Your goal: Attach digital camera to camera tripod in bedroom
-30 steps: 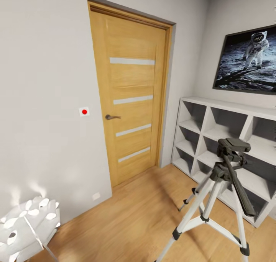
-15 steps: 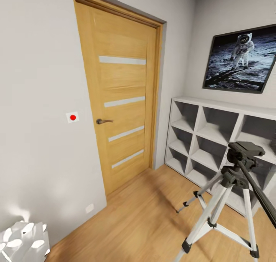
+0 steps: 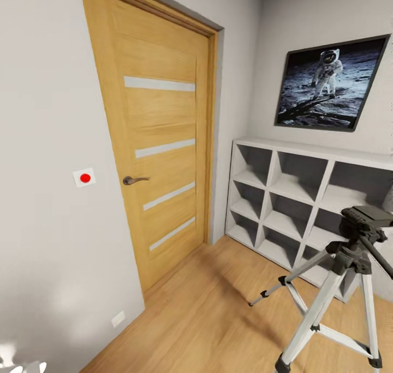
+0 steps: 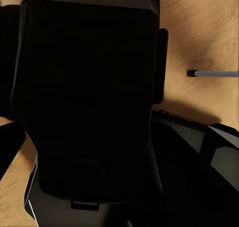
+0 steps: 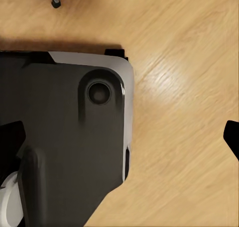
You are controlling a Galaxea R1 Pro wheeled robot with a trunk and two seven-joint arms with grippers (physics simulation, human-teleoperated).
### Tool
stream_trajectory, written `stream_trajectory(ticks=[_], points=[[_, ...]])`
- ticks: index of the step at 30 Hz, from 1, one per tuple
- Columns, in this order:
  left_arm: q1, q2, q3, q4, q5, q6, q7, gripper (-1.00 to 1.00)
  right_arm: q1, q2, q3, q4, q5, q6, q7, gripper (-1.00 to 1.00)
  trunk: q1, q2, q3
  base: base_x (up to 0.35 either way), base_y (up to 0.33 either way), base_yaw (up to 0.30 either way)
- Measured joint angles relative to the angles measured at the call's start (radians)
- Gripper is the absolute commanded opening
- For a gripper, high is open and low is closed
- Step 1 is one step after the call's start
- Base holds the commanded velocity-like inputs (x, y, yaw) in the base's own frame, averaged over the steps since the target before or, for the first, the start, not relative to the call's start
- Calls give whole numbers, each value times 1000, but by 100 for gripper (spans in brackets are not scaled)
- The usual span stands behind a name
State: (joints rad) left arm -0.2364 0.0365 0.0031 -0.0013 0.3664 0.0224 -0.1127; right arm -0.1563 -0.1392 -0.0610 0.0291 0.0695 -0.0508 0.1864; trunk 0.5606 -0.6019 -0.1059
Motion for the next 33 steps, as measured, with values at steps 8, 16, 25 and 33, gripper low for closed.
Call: stream_trajectory(ticks=[8, 16, 25, 33], points=[[0, -1, 0, 0, -1, -1, 0, -100, 0, -1, 0, 0, 0, 0, 0, 100, 0, 0, 0, 217, 292, -246], [0, -2, 0, 0, -1, -1, 0, -100, 0, -1, -1, 0, -1, -1, 0, 100, 0, 0, 0, 212, 293, -246], [0, -2, 0, 0, -1, -3, 0, -100, 0, -3, -1, 0, -2, 0, 0, 100, 0, 0, 0, 123, 176, -247], [0, -2, 0, 0, -1, -3, 0, -100, 0, -4, -1, 0, -3, 1, 0, 100, 0, 0, 0, 7, 10, -247]])
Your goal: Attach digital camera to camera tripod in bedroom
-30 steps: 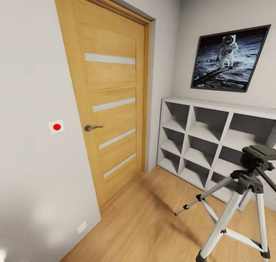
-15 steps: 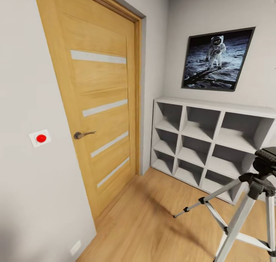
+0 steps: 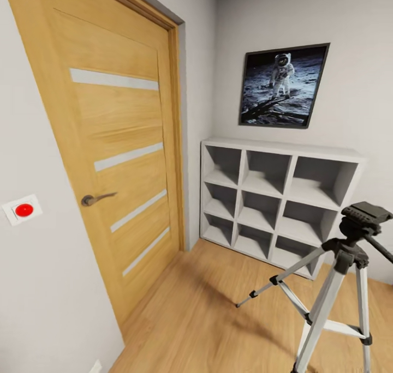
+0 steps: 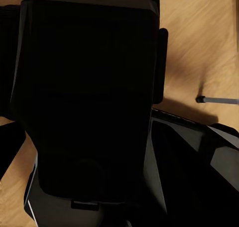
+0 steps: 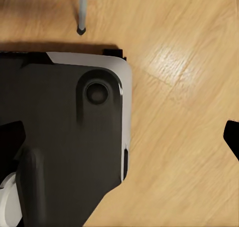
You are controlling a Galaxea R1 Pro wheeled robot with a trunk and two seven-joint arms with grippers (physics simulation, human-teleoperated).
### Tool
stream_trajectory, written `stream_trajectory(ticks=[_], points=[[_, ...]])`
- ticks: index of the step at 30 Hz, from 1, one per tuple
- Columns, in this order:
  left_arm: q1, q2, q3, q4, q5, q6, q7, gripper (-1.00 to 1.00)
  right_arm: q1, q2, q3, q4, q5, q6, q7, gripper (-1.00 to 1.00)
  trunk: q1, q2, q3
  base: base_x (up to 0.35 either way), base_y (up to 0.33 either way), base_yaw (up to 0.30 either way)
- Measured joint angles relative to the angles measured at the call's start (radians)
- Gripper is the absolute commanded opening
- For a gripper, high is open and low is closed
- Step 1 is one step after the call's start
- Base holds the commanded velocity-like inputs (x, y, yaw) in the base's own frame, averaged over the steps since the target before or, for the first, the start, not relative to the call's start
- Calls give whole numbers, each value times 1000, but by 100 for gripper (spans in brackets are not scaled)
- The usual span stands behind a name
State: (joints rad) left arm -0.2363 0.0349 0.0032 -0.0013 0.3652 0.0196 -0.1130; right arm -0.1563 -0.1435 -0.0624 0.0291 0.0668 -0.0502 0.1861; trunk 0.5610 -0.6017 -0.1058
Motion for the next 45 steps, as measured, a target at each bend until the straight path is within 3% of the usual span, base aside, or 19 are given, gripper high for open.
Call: stream_trajectory(ticks=[23, 45], points=[[0, 0, 0, 0, 0, -1, 0, -100, 0, -2, -1, 0, -1, 0, 0, 100, 0, 0, 0, 0, 0, -247], [0, -5, 0, 0, 0, -1, 0, -100, 0, 0, 0, 0, -1, 0, 0, 100, 0, 0, 0, -85, 0, -247]])
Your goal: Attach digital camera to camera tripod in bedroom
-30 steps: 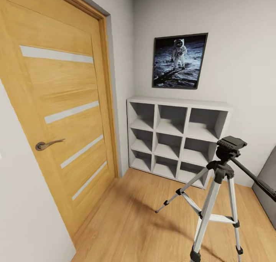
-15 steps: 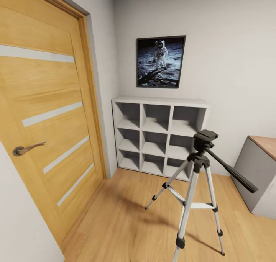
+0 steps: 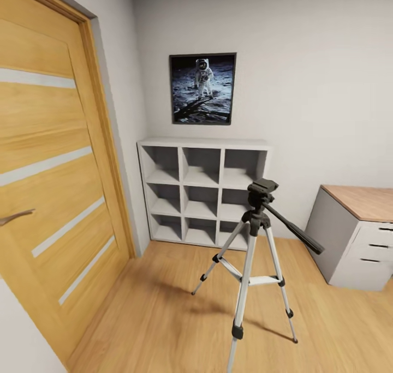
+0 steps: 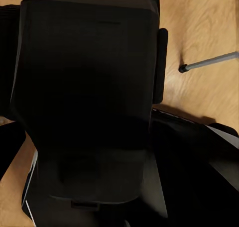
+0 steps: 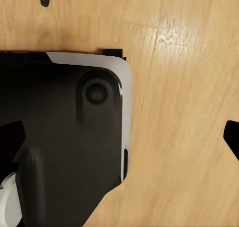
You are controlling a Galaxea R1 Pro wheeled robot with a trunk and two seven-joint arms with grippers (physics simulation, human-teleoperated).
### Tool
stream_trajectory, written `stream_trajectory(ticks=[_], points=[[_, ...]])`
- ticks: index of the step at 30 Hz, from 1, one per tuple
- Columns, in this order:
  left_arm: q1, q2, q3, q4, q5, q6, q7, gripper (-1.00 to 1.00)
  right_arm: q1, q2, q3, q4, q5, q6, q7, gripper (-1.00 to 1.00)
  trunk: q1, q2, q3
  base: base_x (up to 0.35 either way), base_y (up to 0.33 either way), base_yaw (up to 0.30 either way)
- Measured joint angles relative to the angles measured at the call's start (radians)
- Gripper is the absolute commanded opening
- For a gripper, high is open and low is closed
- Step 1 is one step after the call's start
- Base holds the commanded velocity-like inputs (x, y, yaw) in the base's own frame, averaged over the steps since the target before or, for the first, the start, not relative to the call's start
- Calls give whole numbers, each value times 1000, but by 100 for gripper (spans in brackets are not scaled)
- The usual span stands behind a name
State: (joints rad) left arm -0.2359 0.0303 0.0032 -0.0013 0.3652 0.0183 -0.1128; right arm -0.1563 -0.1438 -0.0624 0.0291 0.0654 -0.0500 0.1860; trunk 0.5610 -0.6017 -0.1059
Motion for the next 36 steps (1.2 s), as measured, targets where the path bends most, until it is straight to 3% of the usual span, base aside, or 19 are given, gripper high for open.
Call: stream_trajectory(ticks=[29, 36], points=[[0, 3, 0, 0, 2, 0, 1, -100, 0, -2, 0, 0, 0, -1, 0, 100, 0, 0, 0, 0, 0, -246], [0, 2, 0, 0, 2, 0, 1, -100, 0, -1, 2, 0, 6, 1, 1, 100, 0, 0, 0, 0, 0, -59]])
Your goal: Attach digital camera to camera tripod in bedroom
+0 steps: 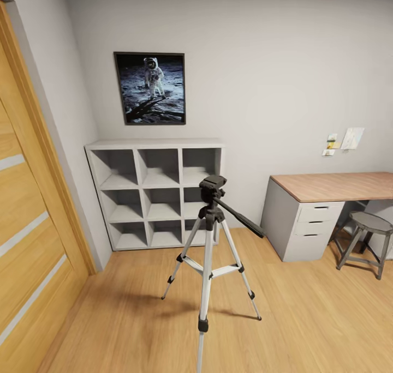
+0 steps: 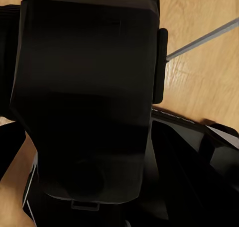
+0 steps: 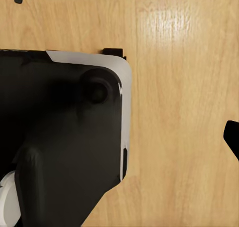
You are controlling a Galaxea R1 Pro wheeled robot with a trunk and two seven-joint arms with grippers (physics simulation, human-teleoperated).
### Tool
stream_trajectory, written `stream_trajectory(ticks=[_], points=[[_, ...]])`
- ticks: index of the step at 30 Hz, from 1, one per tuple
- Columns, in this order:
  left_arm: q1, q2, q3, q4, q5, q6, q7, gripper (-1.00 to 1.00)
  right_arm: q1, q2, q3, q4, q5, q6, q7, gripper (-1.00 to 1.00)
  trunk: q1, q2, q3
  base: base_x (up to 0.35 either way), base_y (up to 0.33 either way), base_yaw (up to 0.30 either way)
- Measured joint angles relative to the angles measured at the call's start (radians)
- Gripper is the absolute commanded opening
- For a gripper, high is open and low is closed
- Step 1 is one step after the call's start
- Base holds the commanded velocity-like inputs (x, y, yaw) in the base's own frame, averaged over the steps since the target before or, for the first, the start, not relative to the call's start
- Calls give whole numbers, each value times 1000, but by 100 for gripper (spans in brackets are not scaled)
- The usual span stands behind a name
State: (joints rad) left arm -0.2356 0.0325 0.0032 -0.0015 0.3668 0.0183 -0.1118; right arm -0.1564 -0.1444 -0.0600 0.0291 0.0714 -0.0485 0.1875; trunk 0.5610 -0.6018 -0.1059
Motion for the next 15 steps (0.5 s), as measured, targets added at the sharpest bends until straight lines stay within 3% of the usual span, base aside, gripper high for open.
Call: stream_trajectory(ticks=[10, 15], points=[[3, 0, 1, 0, 3, 0, 2, -100, 34, -11, -9, -11, 6, 1, -3, 100, 0, 0, 0, 0, 0, -1], [3, 0, 1, 0, 3, 0, 2, -100, 62, -2, 14, -25, 28, -7, -9, 100, 0, 0, 0, 0, 0, 0]])
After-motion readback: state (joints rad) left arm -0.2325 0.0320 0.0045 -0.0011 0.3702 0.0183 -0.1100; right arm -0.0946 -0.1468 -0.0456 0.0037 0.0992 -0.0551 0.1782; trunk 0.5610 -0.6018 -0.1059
